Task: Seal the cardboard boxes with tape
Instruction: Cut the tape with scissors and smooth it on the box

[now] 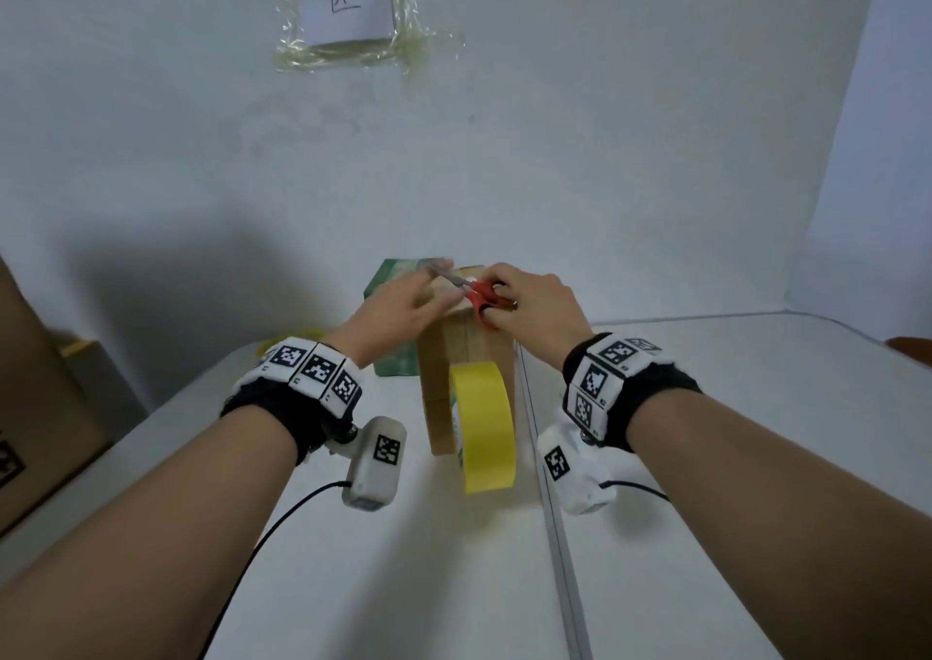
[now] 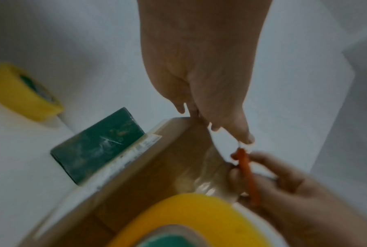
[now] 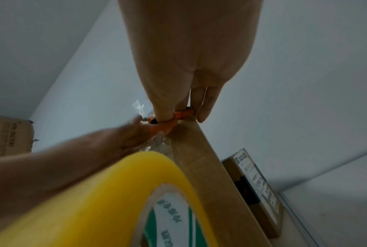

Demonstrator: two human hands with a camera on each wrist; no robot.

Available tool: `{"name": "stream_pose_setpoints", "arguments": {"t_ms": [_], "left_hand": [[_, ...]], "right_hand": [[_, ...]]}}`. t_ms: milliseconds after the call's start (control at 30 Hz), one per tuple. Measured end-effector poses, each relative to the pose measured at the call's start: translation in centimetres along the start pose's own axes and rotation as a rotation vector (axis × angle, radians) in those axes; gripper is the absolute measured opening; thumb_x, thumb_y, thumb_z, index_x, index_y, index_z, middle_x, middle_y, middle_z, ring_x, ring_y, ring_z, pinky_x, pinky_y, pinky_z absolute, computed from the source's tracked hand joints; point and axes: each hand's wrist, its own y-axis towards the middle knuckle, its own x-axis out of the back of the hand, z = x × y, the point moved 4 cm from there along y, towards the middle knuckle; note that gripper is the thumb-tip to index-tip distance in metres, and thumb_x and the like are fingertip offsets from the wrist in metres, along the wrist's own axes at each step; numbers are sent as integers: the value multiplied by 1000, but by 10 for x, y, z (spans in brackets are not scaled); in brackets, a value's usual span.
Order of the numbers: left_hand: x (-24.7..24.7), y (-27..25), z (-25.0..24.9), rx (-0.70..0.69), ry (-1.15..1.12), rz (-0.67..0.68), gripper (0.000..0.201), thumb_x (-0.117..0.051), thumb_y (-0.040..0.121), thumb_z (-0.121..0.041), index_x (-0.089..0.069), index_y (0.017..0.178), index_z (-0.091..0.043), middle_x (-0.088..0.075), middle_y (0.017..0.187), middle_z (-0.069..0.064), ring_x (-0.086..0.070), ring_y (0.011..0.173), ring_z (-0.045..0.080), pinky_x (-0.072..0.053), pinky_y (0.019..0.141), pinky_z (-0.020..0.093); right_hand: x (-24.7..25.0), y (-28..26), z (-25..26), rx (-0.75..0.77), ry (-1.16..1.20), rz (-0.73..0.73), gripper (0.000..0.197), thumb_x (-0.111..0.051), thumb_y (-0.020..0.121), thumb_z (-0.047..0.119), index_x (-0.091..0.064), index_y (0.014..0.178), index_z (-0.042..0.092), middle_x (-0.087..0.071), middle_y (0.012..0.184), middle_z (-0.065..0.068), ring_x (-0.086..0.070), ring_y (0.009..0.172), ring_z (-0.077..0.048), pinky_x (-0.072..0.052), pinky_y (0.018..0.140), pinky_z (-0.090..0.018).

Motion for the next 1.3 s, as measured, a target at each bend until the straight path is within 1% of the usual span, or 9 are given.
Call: {"name": "stream_pose_setpoints", "arguments": {"t_ms": [100, 133, 200, 300, 367, 500, 633, 933, 1300], "left_hand": [[28, -14, 12, 238, -261, -348, 27, -51, 98, -42, -68, 96, -21, -68, 88, -6, -64, 78, 13, -52, 71, 30], [29, -23, 17, 336, -365, -309, 27, -51, 99, -35, -66, 87, -16, -66, 79, 0, -63, 68, 16, -52, 63, 29], [16, -46, 16, 513, -503, 9, 28, -52, 100, -27, -66, 86, -8, -64, 77, 8, -63, 62, 17, -53, 58, 25], [-9, -77, 7, 650, -657, 306, 32, -52, 100, -26, -63, 110, 3, -65, 96, 13, -67, 81, 23, -59, 71, 28], [-23, -80, 1, 673, -781, 252, 33, -49, 101, -26, -58, 116, 2, -62, 103, 14, -67, 86, 25, -60, 79, 33], [-41, -71, -7, 689, -881, 229, 33, -53, 99, -32, -61, 115, -4, -70, 88, 7, -68, 80, 19, -57, 88, 37], [-39, -64, 1, 644, -799, 219, 32, -59, 97, -27, -64, 118, -3, -70, 92, 7, -66, 78, 16, -58, 74, 27], [-45, -63, 11, 642, -846, 150, 35, -67, 91, -31, -67, 115, -6, -66, 100, 13, -60, 90, 25, -49, 97, 43], [-50, -55, 15, 667, -778, 228, 39, -66, 91, -33, -62, 116, -4, -68, 116, 17, -67, 107, 28, -54, 95, 41]], "right_hand": [[-3, 1, 3, 23, -110, -21, 30, -65, 86, 32, -59, 116, 29, -73, 101, 3, -65, 99, -23, -48, 80, -31], [-4, 1, 5, 29, -147, -21, 30, -64, 87, 32, -58, 116, 27, -72, 101, 1, -64, 98, -25, -47, 78, -32], [-6, 2, 8, 36, -205, -27, 30, -62, 88, 33, -57, 116, 24, -71, 100, -3, -63, 95, -28, -40, 72, -31], [-9, 0, 14, 10, -239, -56, 28, -61, 88, 32, -56, 114, 23, -68, 97, -7, -61, 93, -33, -36, 68, -30], [-8, -4, 20, -26, -273, -72, 28, -60, 90, 31, -55, 115, 20, -65, 99, -10, -60, 93, -35, -37, 68, -31], [-3, -9, 34, -26, -396, -55, 26, -58, 92, 27, -55, 115, 15, -62, 107, -11, -59, 99, -34, -35, 69, -30], [-4, -9, 47, 50, -544, -53, 18, -55, 93, 22, -57, 109, 15, -64, 108, -8, -62, 98, -30, -33, 66, -31], [-10, 1, 41, 44, -572, -56, 19, -52, 97, 21, -52, 114, 11, -65, 103, -6, -61, 95, -29, -33, 64, -32], [-10, 5, 35, 54, -573, -60, 25, -52, 97, 28, -50, 116, 12, -64, 103, -9, -61, 94, -30, -33, 67, -32]]}}
